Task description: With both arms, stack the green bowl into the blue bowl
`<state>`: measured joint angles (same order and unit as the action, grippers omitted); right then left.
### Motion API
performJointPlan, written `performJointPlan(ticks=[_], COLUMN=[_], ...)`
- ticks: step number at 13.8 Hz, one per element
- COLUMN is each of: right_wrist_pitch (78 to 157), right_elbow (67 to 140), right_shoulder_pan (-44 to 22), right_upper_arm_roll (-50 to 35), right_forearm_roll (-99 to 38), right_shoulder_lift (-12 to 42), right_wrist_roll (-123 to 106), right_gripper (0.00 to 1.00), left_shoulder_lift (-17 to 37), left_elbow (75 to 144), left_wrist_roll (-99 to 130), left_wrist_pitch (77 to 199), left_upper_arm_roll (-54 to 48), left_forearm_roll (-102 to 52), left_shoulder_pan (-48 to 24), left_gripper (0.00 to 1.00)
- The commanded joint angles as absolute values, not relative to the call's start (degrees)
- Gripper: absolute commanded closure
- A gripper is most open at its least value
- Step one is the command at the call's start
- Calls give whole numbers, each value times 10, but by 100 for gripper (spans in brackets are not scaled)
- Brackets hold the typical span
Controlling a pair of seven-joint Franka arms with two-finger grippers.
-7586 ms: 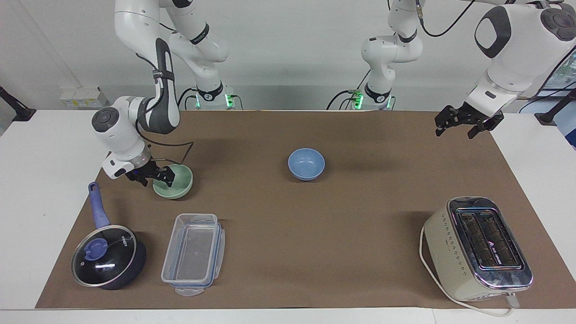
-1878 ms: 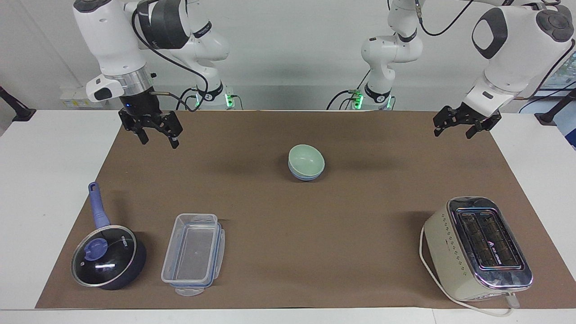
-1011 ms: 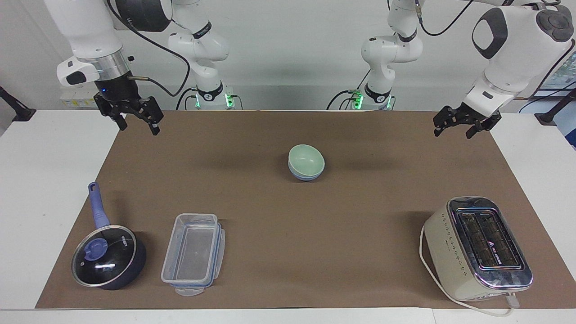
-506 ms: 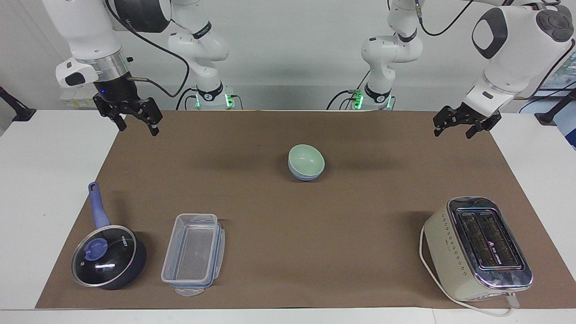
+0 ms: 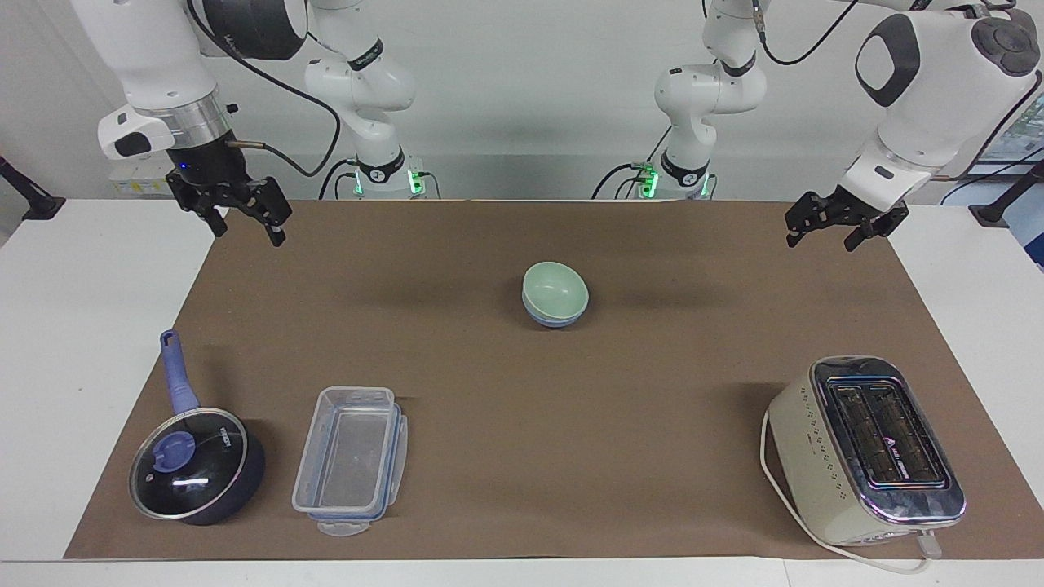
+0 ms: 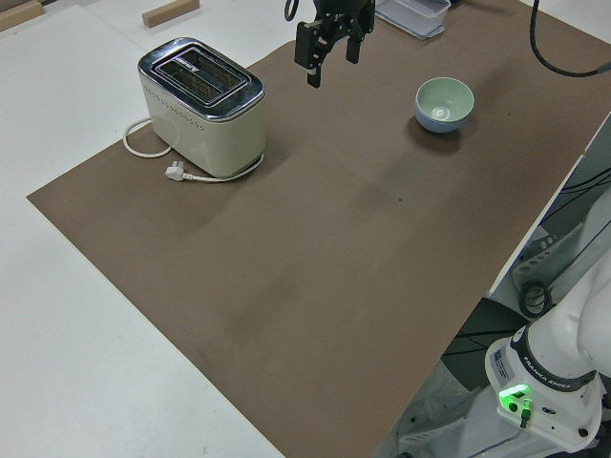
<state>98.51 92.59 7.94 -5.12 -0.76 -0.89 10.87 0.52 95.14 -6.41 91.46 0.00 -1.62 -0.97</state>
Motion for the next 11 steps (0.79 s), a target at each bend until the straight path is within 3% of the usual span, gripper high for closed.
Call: performJointPlan(ticks=[1,6,11], right_wrist_pitch=[976,983,934], right_elbow=[924,922,883], right_shoulder_pan=[91,91,76], right_upper_arm_roll=[-57,-57,-64], right_forearm_roll=[-8,-11,-3], right_shoulder_lift=[-8,-7,11], right_wrist_roll=[96,99,108], right_gripper=[0,0,0], left_shoulder_lift=[-11,-11,-11], left_elbow=[972,972,972], left_wrist_roll=[-59,-59,-59], left_wrist_pitch=[929,929,928], left_upper_arm_roll=[-3,-3,-3], left_forearm_roll=[-6,-6,-6], left_shoulder_pan=[-7,-7,-7], left_gripper=[0,0,0])
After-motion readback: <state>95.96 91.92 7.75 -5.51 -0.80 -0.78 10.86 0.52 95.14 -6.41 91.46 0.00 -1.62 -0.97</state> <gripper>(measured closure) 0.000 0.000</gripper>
